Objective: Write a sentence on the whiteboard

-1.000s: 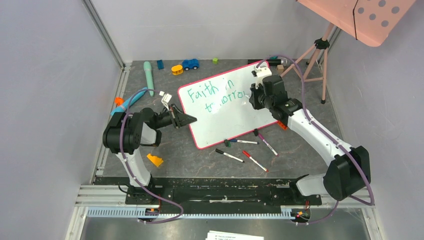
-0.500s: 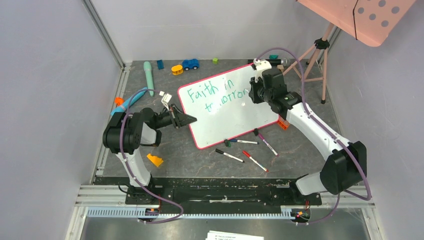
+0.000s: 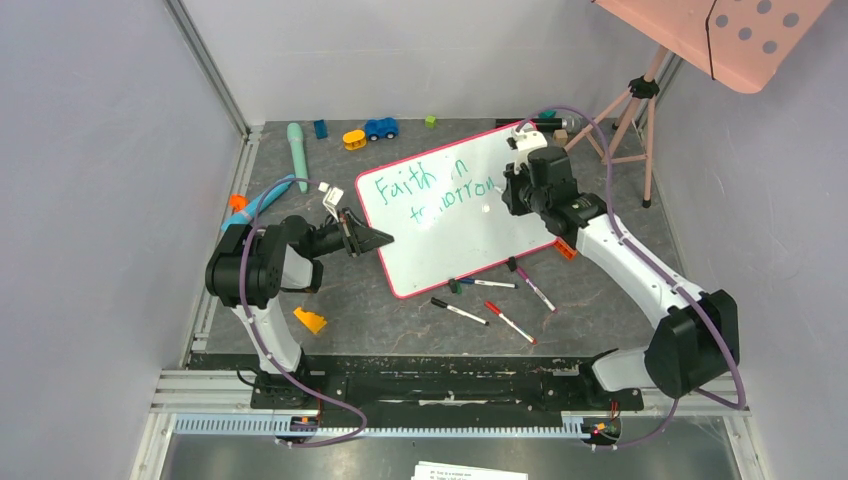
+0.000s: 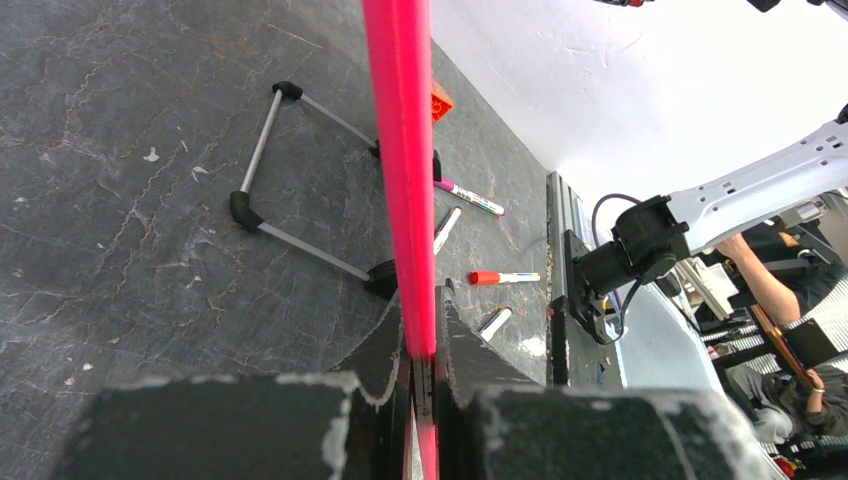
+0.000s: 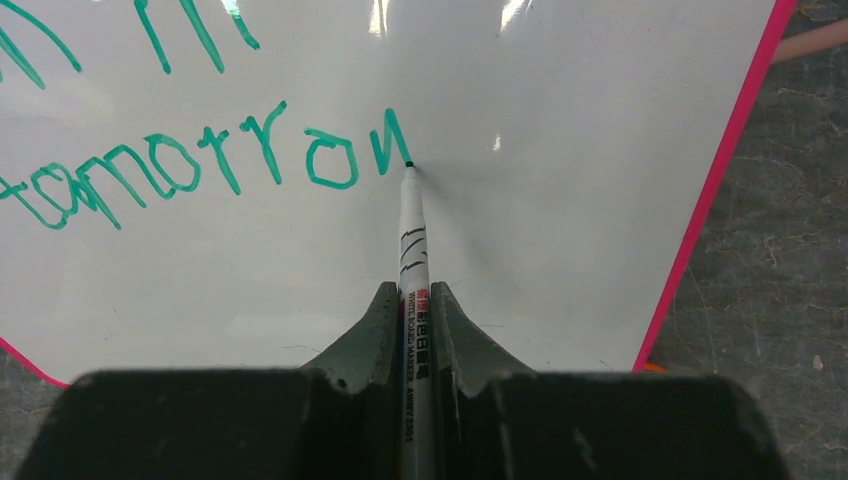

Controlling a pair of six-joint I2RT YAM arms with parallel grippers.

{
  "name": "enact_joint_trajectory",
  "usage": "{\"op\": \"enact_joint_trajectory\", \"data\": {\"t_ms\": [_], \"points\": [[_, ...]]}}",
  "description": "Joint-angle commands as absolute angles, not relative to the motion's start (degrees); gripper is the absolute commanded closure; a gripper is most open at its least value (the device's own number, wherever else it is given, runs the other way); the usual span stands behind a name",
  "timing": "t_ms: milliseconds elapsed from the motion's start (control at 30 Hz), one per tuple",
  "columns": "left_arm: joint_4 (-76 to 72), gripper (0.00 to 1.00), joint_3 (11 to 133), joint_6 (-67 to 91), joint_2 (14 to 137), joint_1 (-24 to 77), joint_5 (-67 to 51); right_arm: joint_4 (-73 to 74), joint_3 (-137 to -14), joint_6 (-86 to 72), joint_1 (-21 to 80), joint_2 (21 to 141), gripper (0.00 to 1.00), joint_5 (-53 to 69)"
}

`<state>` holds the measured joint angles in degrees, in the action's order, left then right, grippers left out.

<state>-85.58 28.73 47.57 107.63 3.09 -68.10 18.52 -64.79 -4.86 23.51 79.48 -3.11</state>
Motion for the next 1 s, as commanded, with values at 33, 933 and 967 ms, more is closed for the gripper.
{"op": "enact_joint_trajectory", "data": {"t_ms": [33, 933, 967], "points": [[-89.21, 0.98, 28.40, 40.27, 108.76, 4.32, -74.60, 18.60, -63.11, -4.54, 22.85, 79.24, 1.00, -4.99], [-89.21, 0.98, 28.72, 40.50, 108.87, 4.24, -74.45, 19.13, -69.61, -4.44, 21.29, 78.80, 1.00, -0.25], [-89.21, 0.98, 28.64, 40.49, 108.90, 4.22, -74.45, 19.11, -69.64, -4.55, 21.19, 78.28, 1.00, -0.18]]}}
